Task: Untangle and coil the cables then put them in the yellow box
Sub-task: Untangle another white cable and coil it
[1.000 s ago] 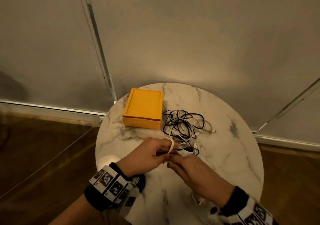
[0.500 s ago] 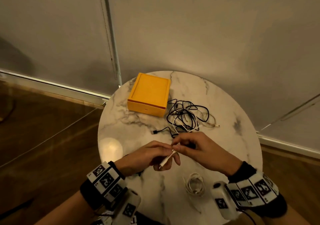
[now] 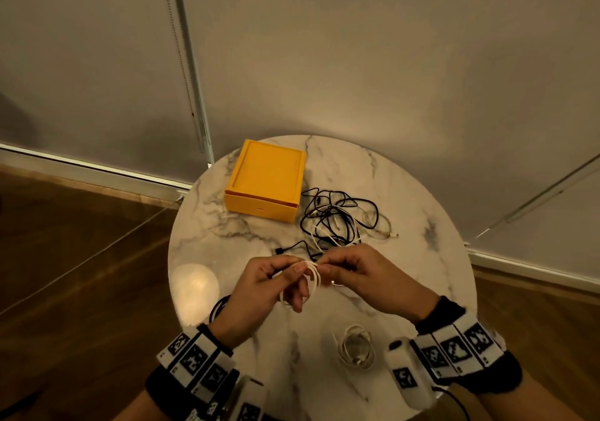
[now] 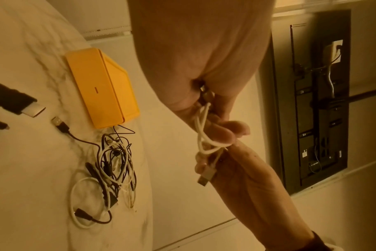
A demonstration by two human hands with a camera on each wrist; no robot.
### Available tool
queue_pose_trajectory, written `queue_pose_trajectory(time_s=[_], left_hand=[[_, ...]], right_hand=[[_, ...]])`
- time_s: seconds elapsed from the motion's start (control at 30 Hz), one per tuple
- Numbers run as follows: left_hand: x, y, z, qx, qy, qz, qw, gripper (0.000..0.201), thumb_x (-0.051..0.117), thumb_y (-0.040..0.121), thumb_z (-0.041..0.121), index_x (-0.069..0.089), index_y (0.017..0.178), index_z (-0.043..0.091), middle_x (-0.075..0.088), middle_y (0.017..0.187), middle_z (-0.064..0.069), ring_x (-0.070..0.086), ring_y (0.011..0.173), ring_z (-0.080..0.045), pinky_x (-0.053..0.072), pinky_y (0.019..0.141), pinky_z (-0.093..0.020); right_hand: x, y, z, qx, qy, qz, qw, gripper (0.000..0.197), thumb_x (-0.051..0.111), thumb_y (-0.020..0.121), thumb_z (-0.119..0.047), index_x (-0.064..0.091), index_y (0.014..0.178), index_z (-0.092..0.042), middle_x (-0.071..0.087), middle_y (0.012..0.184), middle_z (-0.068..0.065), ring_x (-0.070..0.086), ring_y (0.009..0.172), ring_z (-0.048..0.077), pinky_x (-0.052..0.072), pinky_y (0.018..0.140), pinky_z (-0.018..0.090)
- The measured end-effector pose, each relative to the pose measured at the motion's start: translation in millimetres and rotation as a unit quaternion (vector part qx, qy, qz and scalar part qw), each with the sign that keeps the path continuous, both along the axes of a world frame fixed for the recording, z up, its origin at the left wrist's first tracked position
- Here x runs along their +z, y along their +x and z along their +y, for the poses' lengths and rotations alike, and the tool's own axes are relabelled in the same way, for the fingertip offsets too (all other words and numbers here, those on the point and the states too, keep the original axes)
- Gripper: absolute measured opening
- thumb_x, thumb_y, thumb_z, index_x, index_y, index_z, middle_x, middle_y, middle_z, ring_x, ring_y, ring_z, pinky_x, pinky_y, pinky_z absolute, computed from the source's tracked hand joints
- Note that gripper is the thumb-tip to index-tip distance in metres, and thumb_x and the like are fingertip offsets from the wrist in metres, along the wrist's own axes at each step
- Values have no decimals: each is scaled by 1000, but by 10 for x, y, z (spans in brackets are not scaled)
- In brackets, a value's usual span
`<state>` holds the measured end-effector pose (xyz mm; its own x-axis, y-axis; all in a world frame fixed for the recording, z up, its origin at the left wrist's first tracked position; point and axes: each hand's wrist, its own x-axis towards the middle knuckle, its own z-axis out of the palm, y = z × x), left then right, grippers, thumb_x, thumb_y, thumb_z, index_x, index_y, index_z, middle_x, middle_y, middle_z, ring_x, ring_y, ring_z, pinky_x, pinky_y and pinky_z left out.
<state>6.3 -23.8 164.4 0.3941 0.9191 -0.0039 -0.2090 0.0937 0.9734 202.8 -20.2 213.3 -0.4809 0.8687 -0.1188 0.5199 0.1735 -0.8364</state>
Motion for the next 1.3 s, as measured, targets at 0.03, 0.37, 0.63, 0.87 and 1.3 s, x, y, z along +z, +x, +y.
queue_pose_trajectory(time_s=[0.03,0.37,0.63,0.87,1.3], left_hand=[[8,3,7,5,1,0,1000,25,51,96,8,68,79,3,61,61,-9,52,45,-20,45,50,-25],[131,93,119,126,13,53,991,23,59,86,23,74,84,6,65,69,-11,57,67,-14,49,68,-25],[166,193,139,63,5,66,996,22,58,92,18,77,80,14,55,69,-18,52,69,-26,48,53,-27],[52,395,111,132,219,161,953,14,64,91,12,77,94,11,71,82,0,65,76,-11,48,70,-21],[-486,917,-57,-50,294,289,910,21,61,91,32,77,99,20,72,86,11,64,82,2,49,73,-18]], right_hand=[[-15,21,3,0,39,-32,999,19,55,97,-22,73,101,-15,66,86,0,60,77,11,48,71,29],[-33,-50,-2,-109,140,-61,982,8,62,91,-11,69,93,-13,70,80,-5,66,69,5,54,66,23],[-141,89,-112,-221,20,147,964,10,63,89,0,69,95,-5,72,80,3,70,73,18,59,65,32],[-277,-39,-363,-215,-213,512,804,25,57,83,-7,59,106,3,62,84,20,59,80,28,47,76,36],[-857,411,-1037,-453,-6,113,884,16,75,75,-8,68,88,-13,69,82,2,62,55,6,52,57,25]])
